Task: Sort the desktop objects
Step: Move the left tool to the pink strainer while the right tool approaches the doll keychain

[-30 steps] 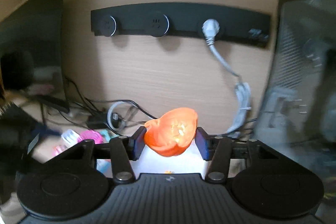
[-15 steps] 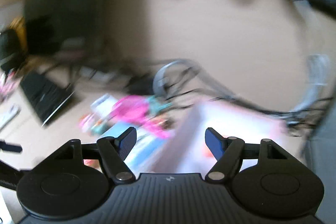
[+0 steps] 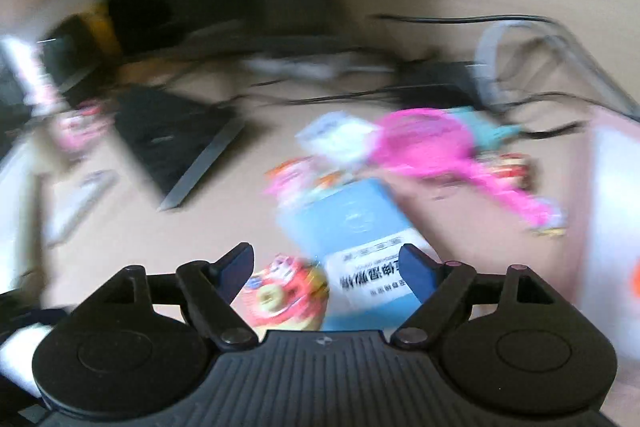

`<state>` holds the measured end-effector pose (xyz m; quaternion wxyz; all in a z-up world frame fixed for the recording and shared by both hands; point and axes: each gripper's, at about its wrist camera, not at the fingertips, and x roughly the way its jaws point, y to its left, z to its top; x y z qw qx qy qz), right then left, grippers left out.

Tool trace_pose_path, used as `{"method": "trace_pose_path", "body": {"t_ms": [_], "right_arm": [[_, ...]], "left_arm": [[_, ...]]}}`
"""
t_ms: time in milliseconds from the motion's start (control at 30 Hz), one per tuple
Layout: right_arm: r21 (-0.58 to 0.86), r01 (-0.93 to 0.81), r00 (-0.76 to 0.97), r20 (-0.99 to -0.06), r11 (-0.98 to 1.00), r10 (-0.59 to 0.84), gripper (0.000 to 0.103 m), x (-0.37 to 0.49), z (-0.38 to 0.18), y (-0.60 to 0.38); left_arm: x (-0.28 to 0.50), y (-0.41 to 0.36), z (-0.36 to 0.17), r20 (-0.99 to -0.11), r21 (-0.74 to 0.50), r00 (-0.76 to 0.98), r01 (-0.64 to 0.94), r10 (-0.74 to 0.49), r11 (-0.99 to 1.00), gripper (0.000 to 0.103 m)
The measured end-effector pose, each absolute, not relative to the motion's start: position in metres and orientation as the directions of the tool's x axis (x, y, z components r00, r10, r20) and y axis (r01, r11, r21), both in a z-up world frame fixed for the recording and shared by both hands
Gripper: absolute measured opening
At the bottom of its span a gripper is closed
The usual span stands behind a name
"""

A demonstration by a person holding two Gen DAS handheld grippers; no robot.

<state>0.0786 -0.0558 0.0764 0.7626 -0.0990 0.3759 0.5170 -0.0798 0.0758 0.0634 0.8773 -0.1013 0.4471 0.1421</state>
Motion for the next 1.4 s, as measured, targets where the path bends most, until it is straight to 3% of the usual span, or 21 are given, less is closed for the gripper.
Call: {"method": "trace_pose_path", "body": {"t_ms": [100, 200, 233, 467, 500, 633, 800, 900, 1067, 1233, 1333, 1400], "right_arm": [[0.048, -0.842, 0.371, -0.671, 0.537, 0.642, 0.075, 0.088, 0.095, -0.056], [-0.028, -0.760, 0.473, -0.710, 0.650, 0.522, 0.057, 0.131, 0.096, -0.045], [-0.037, -0.734, 0.482, -0.731, 0.678, 0.483, 0.056, 0.149, 0.093, -0.038], [-0.105, -0.733, 0.439, -0.827, 0.672, 0.350, 0.064, 0.206, 0.054, 0.006], [-0.091, -0.729, 0.419, -0.843, 0.678, 0.338, 0.059, 0.209, 0.051, 0.007], [0.003, -0.745, 0.351, -0.848, 0.667, 0.396, 0.055, 0.187, 0.054, -0.005], [0.233, -0.787, 0.147, -0.829, 0.572, 0.539, 0.054, 0.132, 0.070, -0.042], [0.253, -0.785, 0.191, -0.769, 0.565, 0.610, 0.056, 0.108, 0.099, -0.081], [-0.013, -0.783, 0.430, -0.733, 0.621, 0.527, 0.057, 0.074, 0.112, -0.124], [-0.047, -0.781, 0.413, -0.787, 0.623, 0.458, 0.055, 0.066, 0.080, -0.136], [-0.108, -0.754, 0.467, -0.782, 0.648, 0.413, 0.045, 0.080, 0.063, -0.135], [-0.171, -0.719, 0.534, -0.756, 0.673, 0.378, 0.046, 0.085, 0.058, -0.134]], "left_arm": [[-0.074, 0.073, 0.060, -0.805, -0.075, 0.578, -0.318, 0.130, 0.945, 0.101], [-0.072, 0.070, 0.058, -0.797, -0.094, 0.595, -0.302, 0.110, 0.949, 0.101], [-0.071, 0.069, 0.057, -0.794, -0.099, 0.599, -0.295, 0.103, 0.950, 0.101], [-0.074, 0.059, 0.055, -0.776, -0.097, 0.628, -0.221, 0.066, 0.971, 0.101], [-0.074, 0.058, 0.055, -0.773, -0.098, 0.632, -0.210, 0.059, 0.973, 0.101], [-0.065, 0.055, 0.050, -0.774, -0.115, 0.632, -0.187, 0.030, 0.976, 0.101], [-0.040, 0.039, 0.052, -0.765, -0.101, 0.644, -0.115, -0.003, 0.988, 0.101], [-0.023, 0.027, 0.052, -0.753, -0.072, 0.657, -0.066, -0.011, 0.995, 0.102], [0.003, 0.026, 0.041, -0.745, 0.140, 0.647, -0.083, 0.160, 0.987, 0.103], [0.017, 0.064, 0.044, -0.707, 0.276, 0.624, -0.191, 0.333, 0.942, 0.102], [0.015, 0.090, 0.060, -0.687, 0.264, 0.620, -0.273, 0.380, 0.925, 0.102], [0.004, 0.103, 0.076, -0.680, 0.207, 0.633, -0.320, 0.371, 0.925, 0.102]]}}
